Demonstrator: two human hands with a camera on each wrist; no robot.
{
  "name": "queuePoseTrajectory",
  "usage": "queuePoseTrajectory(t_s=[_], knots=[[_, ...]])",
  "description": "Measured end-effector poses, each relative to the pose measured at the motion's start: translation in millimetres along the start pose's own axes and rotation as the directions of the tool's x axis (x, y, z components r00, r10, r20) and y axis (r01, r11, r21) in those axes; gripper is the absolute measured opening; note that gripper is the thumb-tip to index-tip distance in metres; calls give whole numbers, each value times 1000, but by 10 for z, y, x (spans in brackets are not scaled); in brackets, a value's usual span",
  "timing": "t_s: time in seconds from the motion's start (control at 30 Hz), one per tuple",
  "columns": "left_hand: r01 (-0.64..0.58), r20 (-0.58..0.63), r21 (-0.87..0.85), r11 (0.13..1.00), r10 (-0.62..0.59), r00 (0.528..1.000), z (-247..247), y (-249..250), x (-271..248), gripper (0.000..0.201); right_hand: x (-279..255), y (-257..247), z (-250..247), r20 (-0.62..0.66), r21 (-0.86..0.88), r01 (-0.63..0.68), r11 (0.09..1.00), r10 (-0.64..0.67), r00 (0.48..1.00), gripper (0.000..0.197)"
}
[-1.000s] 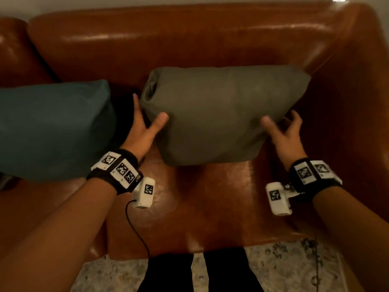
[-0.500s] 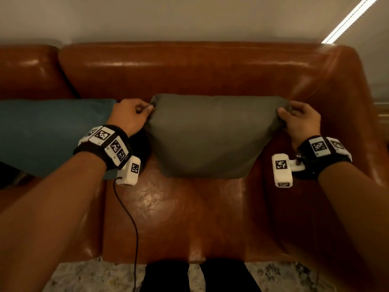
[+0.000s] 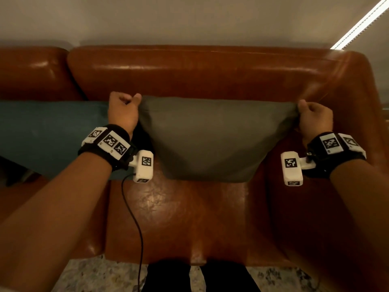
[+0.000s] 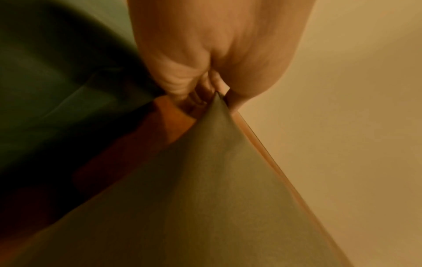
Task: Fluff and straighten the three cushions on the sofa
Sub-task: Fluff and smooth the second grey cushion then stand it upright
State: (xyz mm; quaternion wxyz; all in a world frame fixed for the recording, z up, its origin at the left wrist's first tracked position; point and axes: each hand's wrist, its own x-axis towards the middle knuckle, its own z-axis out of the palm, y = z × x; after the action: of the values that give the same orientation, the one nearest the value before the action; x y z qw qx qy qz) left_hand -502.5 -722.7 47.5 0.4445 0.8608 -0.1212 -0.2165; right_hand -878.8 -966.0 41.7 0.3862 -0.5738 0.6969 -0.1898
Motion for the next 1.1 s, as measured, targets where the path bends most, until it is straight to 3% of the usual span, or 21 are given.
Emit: queuePoseTrajectory(t_s=[0.07,0.1,0.13,0.17,0.23,0.27,0.3,0.33,0.4,0.6,0.67,0.77,0.83,0.9,0.97,1.03,1.1], knots=[[-272,-6,144,952,275,961,23,40,-127,30,-90,-85,-2,-49,-234,134,963,-149,988,41],[-453,61,270,850,455,888,54,63,-213,38,-169,-120,18,-46,-330,243,912,-273,961,42],[-621,191,374,689,598,778,102,86,-322,47,-256,-134,65,-17,-408,385,828,-428,903,44],[-757,356,406,512,674,647,173,86,-433,57,-381,-153,141,50,-455,544,705,-590,806,47],[-912,621,352,211,676,397,370,30,-701,72,-591,-112,375,281,-465,798,383,-791,543,59],[-936,696,336,103,643,320,477,-26,-834,79,-691,-81,509,401,-439,862,253,-804,439,65],[-938,736,345,32,611,292,567,-106,-927,87,-786,-44,638,484,-426,891,156,-793,371,71],[-929,753,371,-16,591,290,630,-198,-959,94,-841,-1,745,527,-428,899,93,-782,332,76],[-907,757,414,-70,580,301,643,-354,-859,103,-829,81,849,543,-463,885,45,-775,324,82],[-869,721,493,-38,578,383,359,-444,-305,118,-427,165,722,520,-543,835,86,-746,415,90],[-826,668,563,18,578,468,270,-464,-221,121,-367,182,689,512,-554,823,125,-729,455,93],[-697,506,683,218,547,667,191,-502,-329,120,-373,193,636,463,-584,779,228,-695,550,96],[-619,348,663,421,559,753,192,-650,-565,113,-431,181,626,434,-587,757,286,-678,593,97],[-566,214,473,675,535,817,209,-902,-792,112,-502,126,620,428,-562,761,323,-674,602,101],[-343,226,175,923,301,926,266,-1172,-897,131,-519,25,609,460,-541,785,303,-674,577,110],[-61,332,29,998,48,942,345,-1326,-855,151,-467,-92,604,526,-525,805,277,-638,562,123],[45,429,3,999,-42,903,394,-1366,-726,157,-402,-195,625,591,-507,814,283,-574,567,132]])
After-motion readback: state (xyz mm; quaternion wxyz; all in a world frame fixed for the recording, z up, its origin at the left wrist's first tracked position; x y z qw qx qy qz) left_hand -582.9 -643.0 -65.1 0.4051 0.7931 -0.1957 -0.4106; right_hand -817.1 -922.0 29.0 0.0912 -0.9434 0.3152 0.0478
